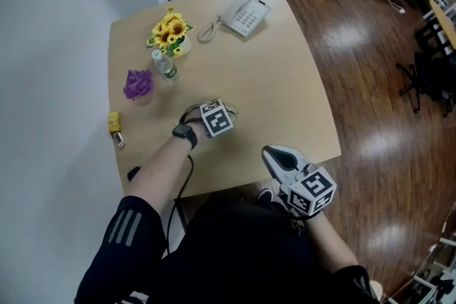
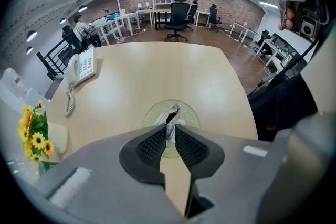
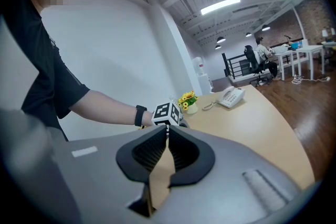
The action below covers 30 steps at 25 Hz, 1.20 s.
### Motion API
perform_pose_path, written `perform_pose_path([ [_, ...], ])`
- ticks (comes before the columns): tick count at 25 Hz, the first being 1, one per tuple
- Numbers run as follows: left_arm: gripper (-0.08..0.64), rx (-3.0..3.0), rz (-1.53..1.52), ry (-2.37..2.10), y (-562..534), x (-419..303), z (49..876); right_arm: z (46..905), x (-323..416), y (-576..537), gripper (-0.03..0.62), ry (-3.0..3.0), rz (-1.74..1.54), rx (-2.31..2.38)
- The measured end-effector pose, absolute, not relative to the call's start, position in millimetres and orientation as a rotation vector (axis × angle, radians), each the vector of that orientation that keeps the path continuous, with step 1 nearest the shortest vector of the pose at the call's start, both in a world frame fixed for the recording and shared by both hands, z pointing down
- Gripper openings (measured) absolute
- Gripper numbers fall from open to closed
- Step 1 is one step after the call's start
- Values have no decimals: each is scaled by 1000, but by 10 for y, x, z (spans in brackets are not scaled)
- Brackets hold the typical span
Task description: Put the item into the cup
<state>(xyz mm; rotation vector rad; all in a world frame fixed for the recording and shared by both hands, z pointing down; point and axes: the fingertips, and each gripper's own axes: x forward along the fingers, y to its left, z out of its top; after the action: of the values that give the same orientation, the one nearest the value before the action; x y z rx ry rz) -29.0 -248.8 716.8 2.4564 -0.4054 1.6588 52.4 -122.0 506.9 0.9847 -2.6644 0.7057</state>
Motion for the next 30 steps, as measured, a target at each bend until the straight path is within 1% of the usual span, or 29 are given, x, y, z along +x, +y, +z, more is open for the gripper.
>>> perform_pose_path([
  [3,76,2481,1616,-405,-2465,-299,7101,5081,529,-1198,20,-2661,705,989],
  [6,124,2511,1583,-428,-2476,-340,6985,5089,538,-1189,20,-2660,704,993],
  [11,147,2575,1460,-539,-2501,-448,6611,5040,517,-1204,20,-2664,690,984],
  [14,158,2628,1316,-652,-2469,-482,6236,5005,521,-1222,20,-2675,673,979],
  [19,160,2718,990,-877,-2169,-581,5523,4860,505,-1186,20,-2702,635,945],
  [26,159,2697,768,-1126,-1294,-778,4997,4578,526,-943,20,-2784,551,827],
  [30,160,2659,638,-1285,-780,-739,4772,4445,638,-646,20,-2832,507,739],
])
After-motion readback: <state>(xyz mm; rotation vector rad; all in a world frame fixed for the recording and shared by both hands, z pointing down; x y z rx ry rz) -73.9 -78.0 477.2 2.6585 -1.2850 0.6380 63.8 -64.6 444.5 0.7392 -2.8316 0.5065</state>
